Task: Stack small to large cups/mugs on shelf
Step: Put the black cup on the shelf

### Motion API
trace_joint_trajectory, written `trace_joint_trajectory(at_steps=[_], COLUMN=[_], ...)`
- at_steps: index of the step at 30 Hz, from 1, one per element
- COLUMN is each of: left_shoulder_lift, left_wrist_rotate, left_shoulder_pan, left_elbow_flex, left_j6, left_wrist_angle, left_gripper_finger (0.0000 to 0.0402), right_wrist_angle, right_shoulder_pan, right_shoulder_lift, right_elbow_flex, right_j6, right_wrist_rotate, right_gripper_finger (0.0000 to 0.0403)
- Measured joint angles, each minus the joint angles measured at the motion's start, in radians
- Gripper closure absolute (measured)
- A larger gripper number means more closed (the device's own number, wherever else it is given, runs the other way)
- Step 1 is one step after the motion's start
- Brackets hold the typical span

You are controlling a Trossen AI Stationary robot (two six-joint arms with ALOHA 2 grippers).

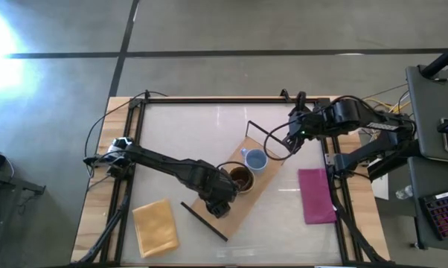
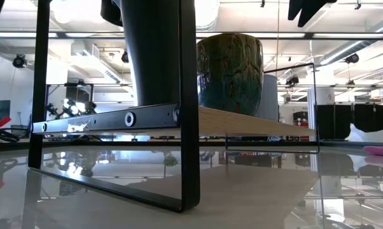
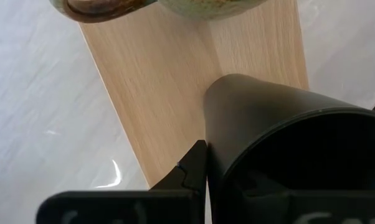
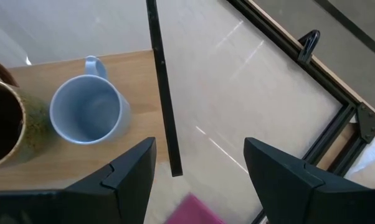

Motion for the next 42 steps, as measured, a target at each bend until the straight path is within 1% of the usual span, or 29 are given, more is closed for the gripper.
trace_joint_trajectory(at_steps=[12,18,27,32,35,38,42], left_shoulder_lift=[0.0,-0.009,-0.013,-0.013,-0.013,-0.013,-0.013], left_wrist_rotate=[0.009,0.02,0.024,0.016,-0.015,-0.045,-0.049], left_shoulder_pan=[0.0,0.0,0.001,0.005,0.004,0.004,0.004], left_elbow_flex=[0.001,0.001,0.002,0.002,0.001,0.001,0.001], left_j6=[0.009,0.073,0.081,0.06,0.06,0.061,0.06], left_wrist_angle=[0.002,0.001,0.012,0.01,0.01,0.01,0.01], left_gripper_finger=[0.0402,0.0402,0.0402,0.0402,0.0401,0.0391,0.0361], right_wrist_angle=[0.0,0.0,0.0,0.0,0.0,0.0,0.0], right_shoulder_pan=[0.0,0.0,0.0,0.0,-0.001,-0.001,0.0], right_shoulder_lift=[-0.033,-0.043,-0.044,-0.044,-0.044,-0.044,-0.044], right_elbow_flex=[0.0,0.0,0.0,0.0,0.0,0.0,0.0], right_j6=[0.0,0.0,0.0,0.004,0.004,0.004,0.003], right_wrist_rotate=[0.0,0.0,0.0,0.001,0.001,0.001,0.001], right_gripper_finger=[0.0165,0.0165,0.0165,0.0165,0.0165,0.0165,0.0165])
